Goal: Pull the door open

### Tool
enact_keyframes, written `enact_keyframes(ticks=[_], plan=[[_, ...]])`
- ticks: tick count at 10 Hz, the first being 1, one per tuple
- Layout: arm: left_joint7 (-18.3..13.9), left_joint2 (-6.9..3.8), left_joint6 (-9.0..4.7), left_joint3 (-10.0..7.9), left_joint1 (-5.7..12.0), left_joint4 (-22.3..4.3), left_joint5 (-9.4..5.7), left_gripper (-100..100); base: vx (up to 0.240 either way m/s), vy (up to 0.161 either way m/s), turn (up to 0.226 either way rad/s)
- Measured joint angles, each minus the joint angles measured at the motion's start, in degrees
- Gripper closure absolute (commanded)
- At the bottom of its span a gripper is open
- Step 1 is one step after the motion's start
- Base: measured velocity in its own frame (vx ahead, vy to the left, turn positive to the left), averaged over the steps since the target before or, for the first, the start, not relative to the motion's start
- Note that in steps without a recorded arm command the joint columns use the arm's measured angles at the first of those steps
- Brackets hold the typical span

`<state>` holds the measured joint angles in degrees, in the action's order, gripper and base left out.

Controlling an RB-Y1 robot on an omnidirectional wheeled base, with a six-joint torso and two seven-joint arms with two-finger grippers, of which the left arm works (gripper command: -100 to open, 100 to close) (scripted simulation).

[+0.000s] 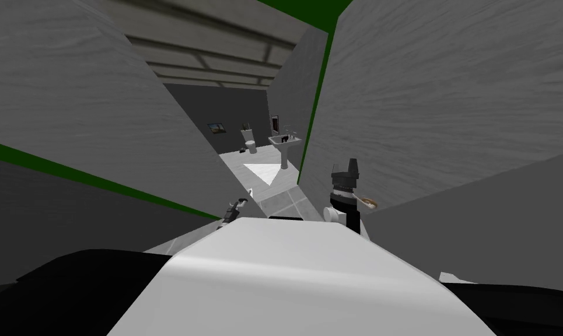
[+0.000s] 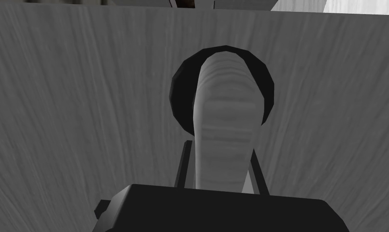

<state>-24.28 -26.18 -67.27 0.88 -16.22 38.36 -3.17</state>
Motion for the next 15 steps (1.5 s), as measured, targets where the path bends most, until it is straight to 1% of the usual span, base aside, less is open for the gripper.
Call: enact_keyframes(ticks=[1, 2, 3, 4, 5, 7, 11, 13, 14, 15], plan=[[-0.22, -0.19, -0.64, 0.13, -0.45, -0.06, 0.07, 100, -0.077, 0.015, -0.012], [-0.23, -0.17, -0.71, 0.19, -0.60, -0.17, 0.11, 100, -0.158, 0.002, -0.134], [-0.37, -0.58, -1.16, 0.50, 0.01, -1.22, -0.16, 100, -0.205, 0.053, -0.136], [-0.52, -0.83, -2.01, 0.98, 0.97, -2.69, -0.38, 100, -0.213, 0.054, -0.119], [-0.67, -1.07, -2.67, 1.51, 1.56, -3.51, -0.56, 100, -0.204, 0.045, -0.118], [-0.98, -1.57, -3.86, 2.69, 2.65, -5.43, -0.91, 100, -0.209, 0.057, -0.115], [-1.74, -2.49, -6.84, 5.30, 5.23, -10.11, -1.61, 100, -0.200, 0.055, -0.116], [-2.04, -3.03, -8.10, 6.33, 6.45, -12.14, -2.02, 100, -0.223, 0.026, -0.096], [-2.21, -3.35, -8.78, 6.77, 7.13, -13.20, -2.25, 100, -0.100, 0.017, -0.017], [-2.23, -3.38, -8.79, 6.83, 7.11, -13.42, -2.26, 100, -0.158, 0.027, -0.039]])
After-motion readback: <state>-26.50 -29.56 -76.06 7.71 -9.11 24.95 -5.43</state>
